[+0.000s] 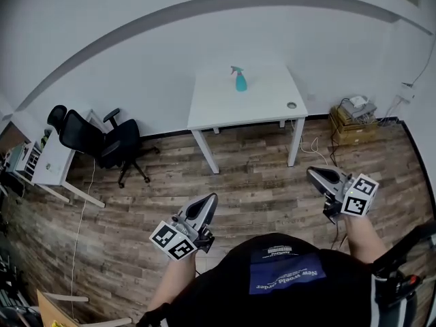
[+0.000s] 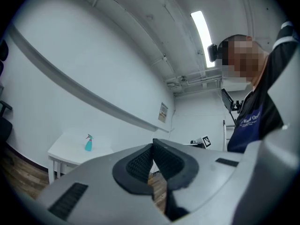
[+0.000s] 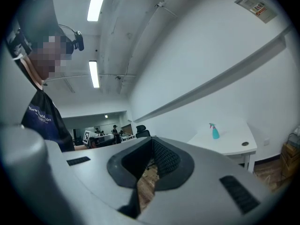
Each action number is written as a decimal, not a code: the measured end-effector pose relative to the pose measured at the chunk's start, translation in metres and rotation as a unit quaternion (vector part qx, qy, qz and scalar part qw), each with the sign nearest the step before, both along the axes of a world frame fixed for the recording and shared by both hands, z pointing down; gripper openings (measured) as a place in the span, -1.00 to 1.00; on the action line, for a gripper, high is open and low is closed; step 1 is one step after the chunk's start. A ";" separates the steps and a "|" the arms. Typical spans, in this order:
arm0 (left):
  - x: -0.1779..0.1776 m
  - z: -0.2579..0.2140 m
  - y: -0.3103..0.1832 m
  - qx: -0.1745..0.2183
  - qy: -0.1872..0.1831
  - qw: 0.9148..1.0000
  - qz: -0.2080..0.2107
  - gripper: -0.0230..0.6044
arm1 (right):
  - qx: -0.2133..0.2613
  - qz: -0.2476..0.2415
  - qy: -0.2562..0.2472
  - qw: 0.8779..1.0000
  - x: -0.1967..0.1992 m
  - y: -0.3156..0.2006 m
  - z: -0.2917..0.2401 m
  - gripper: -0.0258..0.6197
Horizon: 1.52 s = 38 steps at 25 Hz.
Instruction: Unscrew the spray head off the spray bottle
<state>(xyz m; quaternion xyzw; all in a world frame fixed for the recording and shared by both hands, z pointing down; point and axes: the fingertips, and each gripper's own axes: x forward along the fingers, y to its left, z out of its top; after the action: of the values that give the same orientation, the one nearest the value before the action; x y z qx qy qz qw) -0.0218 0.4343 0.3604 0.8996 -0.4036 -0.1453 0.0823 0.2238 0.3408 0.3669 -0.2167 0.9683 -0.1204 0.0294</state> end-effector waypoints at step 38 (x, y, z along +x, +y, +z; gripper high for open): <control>0.022 0.001 -0.303 -0.031 0.007 0.996 -0.086 -0.92 | -0.034 -0.110 0.007 0.993 -0.021 -0.352 0.016 -0.93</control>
<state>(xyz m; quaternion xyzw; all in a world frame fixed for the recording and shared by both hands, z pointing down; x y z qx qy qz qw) 0.0005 0.1315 0.3616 0.8575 -0.4832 -0.1456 0.0998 0.2026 -0.0116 0.3832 -0.1109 0.9818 -0.1543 0.0023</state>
